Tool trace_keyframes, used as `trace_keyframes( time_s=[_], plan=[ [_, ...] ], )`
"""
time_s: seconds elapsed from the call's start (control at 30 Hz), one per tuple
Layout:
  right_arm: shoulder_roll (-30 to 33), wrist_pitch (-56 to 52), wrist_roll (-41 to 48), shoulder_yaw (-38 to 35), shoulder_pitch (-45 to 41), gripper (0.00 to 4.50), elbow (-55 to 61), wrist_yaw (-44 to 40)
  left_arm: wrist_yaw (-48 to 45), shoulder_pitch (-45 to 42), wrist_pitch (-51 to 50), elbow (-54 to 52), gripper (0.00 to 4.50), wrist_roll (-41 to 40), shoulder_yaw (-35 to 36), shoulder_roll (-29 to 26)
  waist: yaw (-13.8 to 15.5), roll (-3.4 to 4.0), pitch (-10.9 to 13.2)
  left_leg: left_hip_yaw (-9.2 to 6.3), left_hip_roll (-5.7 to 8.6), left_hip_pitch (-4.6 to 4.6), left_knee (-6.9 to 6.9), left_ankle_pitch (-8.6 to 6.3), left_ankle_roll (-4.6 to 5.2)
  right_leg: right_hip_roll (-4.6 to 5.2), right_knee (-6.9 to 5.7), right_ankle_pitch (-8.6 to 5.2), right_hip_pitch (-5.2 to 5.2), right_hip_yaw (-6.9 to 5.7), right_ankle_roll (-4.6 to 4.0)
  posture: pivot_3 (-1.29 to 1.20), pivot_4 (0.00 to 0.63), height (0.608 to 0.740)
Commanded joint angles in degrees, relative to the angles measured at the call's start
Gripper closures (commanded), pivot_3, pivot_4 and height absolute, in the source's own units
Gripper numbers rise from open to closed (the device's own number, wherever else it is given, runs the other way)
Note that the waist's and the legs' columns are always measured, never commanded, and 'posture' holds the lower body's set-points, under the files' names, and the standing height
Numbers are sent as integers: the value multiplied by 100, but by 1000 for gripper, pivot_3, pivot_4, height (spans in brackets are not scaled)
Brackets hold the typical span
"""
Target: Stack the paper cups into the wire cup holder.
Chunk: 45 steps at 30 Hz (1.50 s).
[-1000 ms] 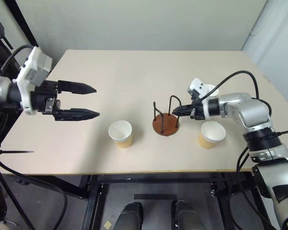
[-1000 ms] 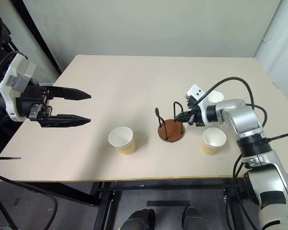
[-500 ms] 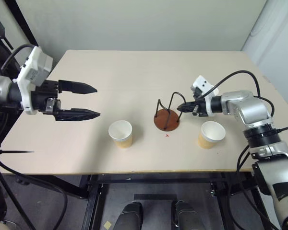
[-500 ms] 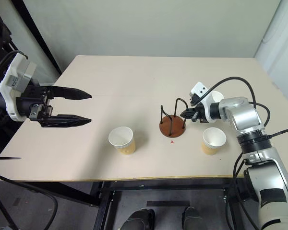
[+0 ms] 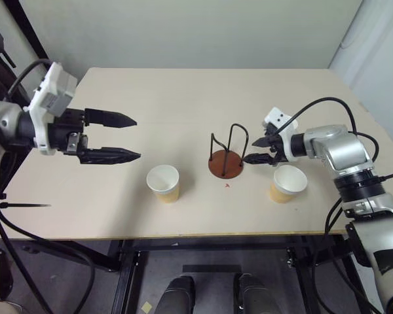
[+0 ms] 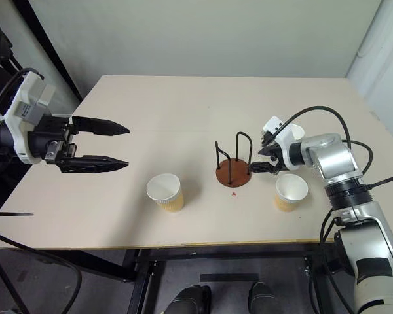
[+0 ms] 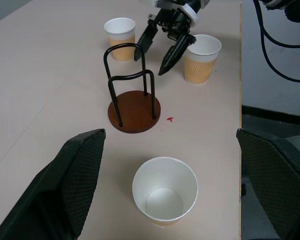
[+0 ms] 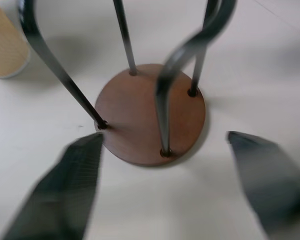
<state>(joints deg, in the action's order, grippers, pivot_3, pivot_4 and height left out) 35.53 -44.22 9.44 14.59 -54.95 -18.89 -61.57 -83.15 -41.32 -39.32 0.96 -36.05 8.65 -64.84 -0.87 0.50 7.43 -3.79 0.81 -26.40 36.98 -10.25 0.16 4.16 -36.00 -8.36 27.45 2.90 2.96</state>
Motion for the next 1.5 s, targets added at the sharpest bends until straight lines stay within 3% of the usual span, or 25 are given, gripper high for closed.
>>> trace_keyframes(
  time_s=[0.03,0.3,0.43,0.77,1.23,1.33,1.5],
  plan=[
    [185,-75,67,-218,-207,28,259,-77,17,-155,33,-20,0,-28,77,-35,2,0,0,0,0,-1,0,0,1,0,1,0,0,0,-1,0,150,740],
    [941,96,64,-413,-623,28,296,-408,62,-238,70,89,0,30,39,24,6,0,0,0,1,-4,0,-1,1,1,2,-1,1,0,-1,0,150,740],
    [1113,1097,-529,-157,-1010,28,-455,-311,34,-317,-1,156,0,-19,24,15,2,0,0,-2,-1,1,0,0,2,0,-2,0,1,0,-1,0,150,740],
    [674,3369,-1847,622,-1672,28,-2657,-357,-47,-571,178,427,0,158,-54,-47,-9,3,2,-8,-6,0,-1,0,4,0,-6,0,6,-2,-1,0,150,740],
    [21,4829,-3184,1059,-2383,28,-4891,157,-14,-437,144,329,0,141,59,-157,-9,4,2,-9,-7,-5,-3,-18,-2,4,0,1,7,-6,-2,0,150,740],
    [-51,4927,-3347,1079,-2449,555,-5088,309,-11,-433,159,327,0,141,61,-159,-13,5,3,-9,-7,-5,-3,-23,-4,4,-1,1,7,-6,-2,0,150,740],
    [-113,4994,-3510,1050,-2521,2355,-5266,472,-8,-425,177,315,0,144,58,-154,-14,4,3,-9,-12,-4,-3,-30,-10,3,-1,1,8,-10,-2,0,150,740]
  ],
)
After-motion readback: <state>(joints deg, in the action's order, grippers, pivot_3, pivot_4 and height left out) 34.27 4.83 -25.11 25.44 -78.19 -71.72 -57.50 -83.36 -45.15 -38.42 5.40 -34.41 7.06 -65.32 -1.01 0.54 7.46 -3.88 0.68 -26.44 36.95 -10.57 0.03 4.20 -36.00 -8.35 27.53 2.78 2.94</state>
